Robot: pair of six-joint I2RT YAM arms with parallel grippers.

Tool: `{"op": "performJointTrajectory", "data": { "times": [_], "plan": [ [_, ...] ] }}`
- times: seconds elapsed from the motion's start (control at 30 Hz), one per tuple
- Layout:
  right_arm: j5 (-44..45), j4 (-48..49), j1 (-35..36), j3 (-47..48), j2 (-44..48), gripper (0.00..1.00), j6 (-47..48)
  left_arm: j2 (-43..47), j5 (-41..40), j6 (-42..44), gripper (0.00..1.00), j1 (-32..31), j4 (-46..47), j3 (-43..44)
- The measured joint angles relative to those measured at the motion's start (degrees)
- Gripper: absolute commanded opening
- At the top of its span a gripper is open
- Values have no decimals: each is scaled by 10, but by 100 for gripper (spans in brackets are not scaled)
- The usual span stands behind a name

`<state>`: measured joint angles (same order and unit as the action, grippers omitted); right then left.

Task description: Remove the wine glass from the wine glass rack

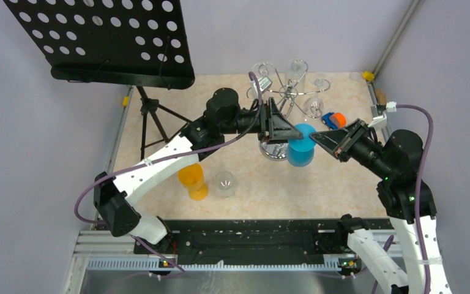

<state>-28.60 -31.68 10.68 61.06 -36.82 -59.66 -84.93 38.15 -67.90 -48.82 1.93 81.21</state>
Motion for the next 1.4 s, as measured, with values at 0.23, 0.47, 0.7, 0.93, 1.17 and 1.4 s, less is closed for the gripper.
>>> {"op": "performJointTrajectory", "data": {
  "times": [0.23, 0.47, 0.7, 0.93, 1.17, 1.4],
  "plan": [
    [-10, 23, 0, -3, 1, 23, -3, -5, 2, -15, 0, 1, -2, 1],
    [19, 19, 0, -7, 14, 68, -2, -5, 15, -15, 0, 0, -1, 12],
    [146, 2, 0, -15, 103, 75, -26, 2, 21, -53, 0, 7, 26, 26],
    [228, 4, 0, -49, 169, 75, -77, 16, 18, -176, 0, 16, 150, 26],
    [225, 39, 0, -82, 171, 75, -112, 24, 0, -299, 0, 15, 285, 26],
    [189, 181, 0, -116, 171, 74, -146, 26, -23, -367, 0, 17, 357, 18]
  ]
}}
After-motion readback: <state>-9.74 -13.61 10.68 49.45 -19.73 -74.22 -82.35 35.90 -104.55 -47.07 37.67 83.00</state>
